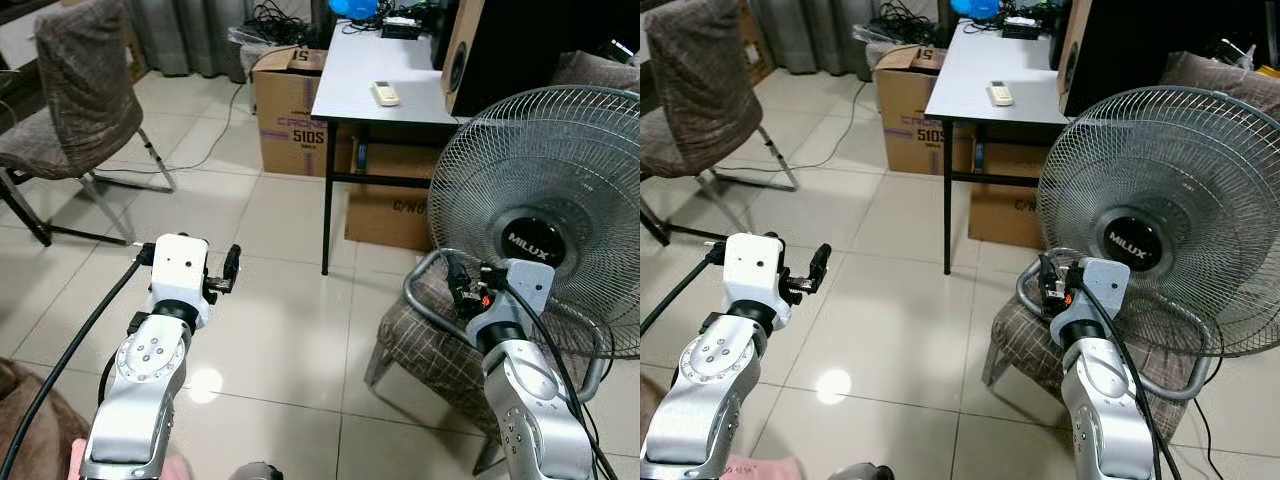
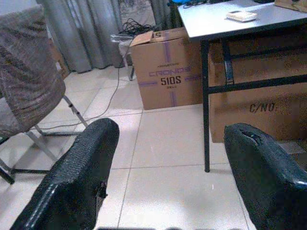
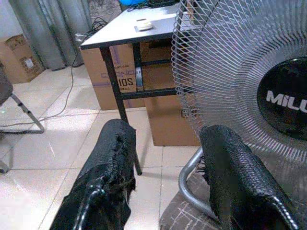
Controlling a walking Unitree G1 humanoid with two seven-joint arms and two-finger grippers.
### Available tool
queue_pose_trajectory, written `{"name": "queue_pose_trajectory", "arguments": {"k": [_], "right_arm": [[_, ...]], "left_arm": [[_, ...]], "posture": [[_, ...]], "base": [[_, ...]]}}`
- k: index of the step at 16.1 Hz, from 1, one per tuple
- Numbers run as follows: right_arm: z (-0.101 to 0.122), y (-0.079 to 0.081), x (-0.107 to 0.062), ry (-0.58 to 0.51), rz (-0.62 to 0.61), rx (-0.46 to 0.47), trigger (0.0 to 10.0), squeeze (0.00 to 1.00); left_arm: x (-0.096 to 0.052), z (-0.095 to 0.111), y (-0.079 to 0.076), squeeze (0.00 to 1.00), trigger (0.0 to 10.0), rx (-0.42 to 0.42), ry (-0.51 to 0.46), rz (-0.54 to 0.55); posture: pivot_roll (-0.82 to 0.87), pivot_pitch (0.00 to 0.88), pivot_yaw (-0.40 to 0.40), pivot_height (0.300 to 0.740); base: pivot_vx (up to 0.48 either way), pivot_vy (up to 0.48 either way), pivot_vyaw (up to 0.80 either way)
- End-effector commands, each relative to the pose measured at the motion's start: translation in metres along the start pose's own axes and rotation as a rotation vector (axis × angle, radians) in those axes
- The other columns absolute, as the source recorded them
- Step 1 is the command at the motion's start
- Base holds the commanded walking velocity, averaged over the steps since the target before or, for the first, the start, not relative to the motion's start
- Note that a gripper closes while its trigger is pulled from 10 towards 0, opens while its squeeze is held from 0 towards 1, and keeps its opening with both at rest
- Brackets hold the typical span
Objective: Move the pillow to the sofa from floor
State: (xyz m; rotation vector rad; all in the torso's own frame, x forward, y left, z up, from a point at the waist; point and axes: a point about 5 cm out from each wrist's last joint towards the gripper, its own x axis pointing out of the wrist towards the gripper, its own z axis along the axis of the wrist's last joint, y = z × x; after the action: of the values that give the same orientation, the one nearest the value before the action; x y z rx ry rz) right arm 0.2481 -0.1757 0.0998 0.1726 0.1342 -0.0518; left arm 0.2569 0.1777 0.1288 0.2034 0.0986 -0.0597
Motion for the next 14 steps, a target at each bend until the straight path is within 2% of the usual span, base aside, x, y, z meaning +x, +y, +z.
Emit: {"name": "queue_pose_trajectory", "arguments": {"k": [1, 3, 14], "right_arm": [[0.0049, 0.0017, -0.0011, -0.014, 0.010, 0.006, 10.0, 0.00], [0.0062, 0.0020, -0.0005, -0.021, 0.006, -0.021, 10.0, 0.00], [0.0042, 0.0019, 0.0014, -0.010, -0.002, -0.023, 10.0, 0.00]], "left_arm": [[0.0021, 0.0024, -0.0022, 0.00, 10.0, 0.010, -0.013, -0.017], [0.0017, 0.0026, -0.0026, 0.00, 10.0, 0.008, -0.014, -0.017], [0.0036, 0.0027, -0.0029, 0.00, 10.0, 0.015, -0.016, -0.018]], "posture": [[0.00, 0.000, 0.020, 0.740], [0.00, 0.000, 0.018, 0.740], [0.01, 0.000, 0.013, 0.740]], "base": [[0.000, 0.000, 0.00], [-0.246, 0.000, 0.00], [-0.286, 0.000, 0.00]]}}
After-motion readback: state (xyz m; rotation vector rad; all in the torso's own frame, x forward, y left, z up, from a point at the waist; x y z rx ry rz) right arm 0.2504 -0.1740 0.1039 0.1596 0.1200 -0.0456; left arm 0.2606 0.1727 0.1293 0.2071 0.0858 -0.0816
